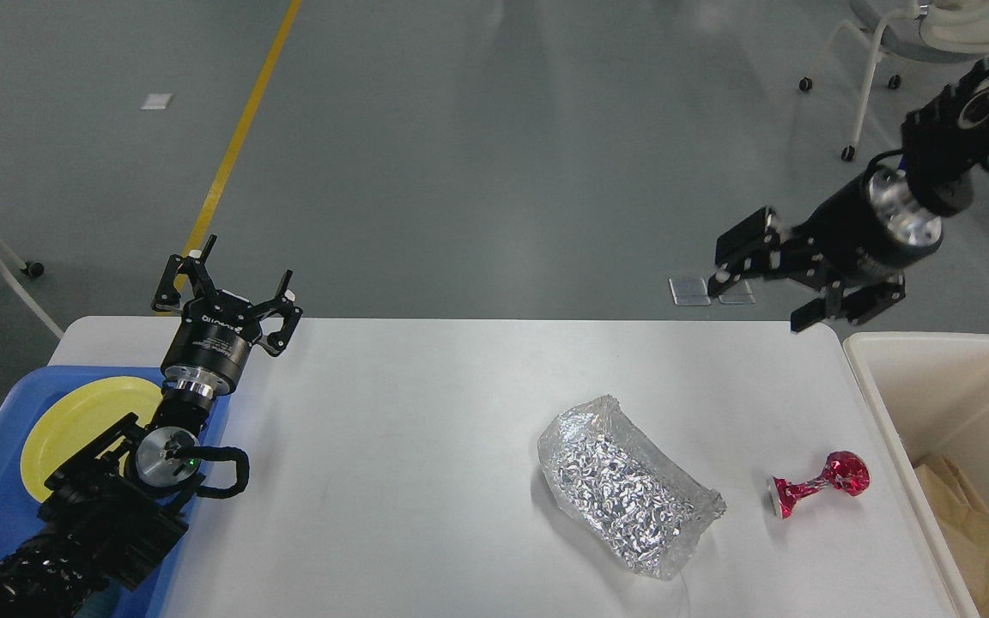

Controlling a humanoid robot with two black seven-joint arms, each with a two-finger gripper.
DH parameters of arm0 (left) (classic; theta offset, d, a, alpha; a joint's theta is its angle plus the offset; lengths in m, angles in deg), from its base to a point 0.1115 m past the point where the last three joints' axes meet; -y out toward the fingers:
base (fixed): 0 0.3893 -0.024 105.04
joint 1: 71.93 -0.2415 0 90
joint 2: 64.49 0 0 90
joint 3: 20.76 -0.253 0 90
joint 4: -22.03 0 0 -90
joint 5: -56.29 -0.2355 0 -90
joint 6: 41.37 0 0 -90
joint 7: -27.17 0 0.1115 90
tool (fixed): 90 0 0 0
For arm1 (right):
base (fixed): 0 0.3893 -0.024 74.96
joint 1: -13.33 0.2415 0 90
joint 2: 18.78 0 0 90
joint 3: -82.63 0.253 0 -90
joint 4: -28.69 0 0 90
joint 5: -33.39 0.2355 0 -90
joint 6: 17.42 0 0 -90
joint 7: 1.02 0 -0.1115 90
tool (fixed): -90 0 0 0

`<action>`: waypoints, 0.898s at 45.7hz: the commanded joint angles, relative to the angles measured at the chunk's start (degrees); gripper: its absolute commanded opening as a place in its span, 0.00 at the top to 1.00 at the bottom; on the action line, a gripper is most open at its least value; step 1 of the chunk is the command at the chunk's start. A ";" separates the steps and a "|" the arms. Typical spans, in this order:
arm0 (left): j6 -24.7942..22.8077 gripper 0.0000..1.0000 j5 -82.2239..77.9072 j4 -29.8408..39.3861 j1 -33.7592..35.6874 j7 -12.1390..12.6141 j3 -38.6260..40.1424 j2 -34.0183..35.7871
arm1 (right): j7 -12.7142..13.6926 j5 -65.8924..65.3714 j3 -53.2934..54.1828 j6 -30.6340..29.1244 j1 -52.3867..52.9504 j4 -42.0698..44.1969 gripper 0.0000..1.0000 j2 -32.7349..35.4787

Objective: Tidy desktop
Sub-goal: 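Move the right gripper down to the pink-red object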

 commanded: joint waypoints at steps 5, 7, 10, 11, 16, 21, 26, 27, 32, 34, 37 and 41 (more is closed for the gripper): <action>0.00 0.03 0.00 0.00 0.00 0.00 0.00 0.00 | 0.02 -1.75 -4.80 6.10 6.33 -15.42 0.00 -1.93; 0.00 0.03 0.00 0.00 0.00 0.00 0.00 0.00 | 0.11 -1.58 -6.21 7.15 5.55 -15.07 0.00 -1.67; 0.00 0.03 0.00 0.00 0.00 0.00 0.00 0.09 | 0.02 -1.49 -8.58 9.44 2.48 -14.37 0.00 0.08; 0.00 0.03 0.00 0.00 0.00 0.00 0.00 0.00 | 0.02 -1.49 -9.20 10.32 1.07 -13.85 0.00 1.05; 0.00 0.03 0.00 0.00 0.00 0.00 0.00 0.00 | 0.02 -0.70 -8.59 14.80 -7.45 -9.28 0.00 6.76; 0.00 0.03 0.00 0.00 0.00 0.00 0.00 0.00 | 0.02 5.00 -4.56 19.81 -19.13 -3.92 0.00 8.35; 0.00 0.03 0.00 0.00 0.00 0.00 0.00 0.00 | 0.11 11.42 1.95 22.63 -33.81 8.46 0.00 7.74; 0.00 0.03 0.00 0.00 0.00 0.00 0.00 0.00 | 0.11 12.47 3.18 22.80 -35.66 10.22 0.00 7.65; 0.00 0.03 0.00 0.00 0.00 0.00 0.00 0.00 | 0.19 18.36 9.77 23.68 -43.49 16.03 0.00 7.12; 0.00 0.03 0.00 0.00 0.00 0.00 0.00 0.00 | 0.19 20.13 11.79 24.38 -46.13 17.97 0.00 6.07; 0.00 0.03 0.00 0.00 0.00 0.00 0.00 0.00 | 0.19 21.10 12.85 25.61 -49.20 20.69 0.00 3.79; 0.00 0.03 0.00 0.00 0.00 0.00 0.00 0.00 | 0.19 21.10 12.77 27.37 -52.20 22.28 0.00 2.82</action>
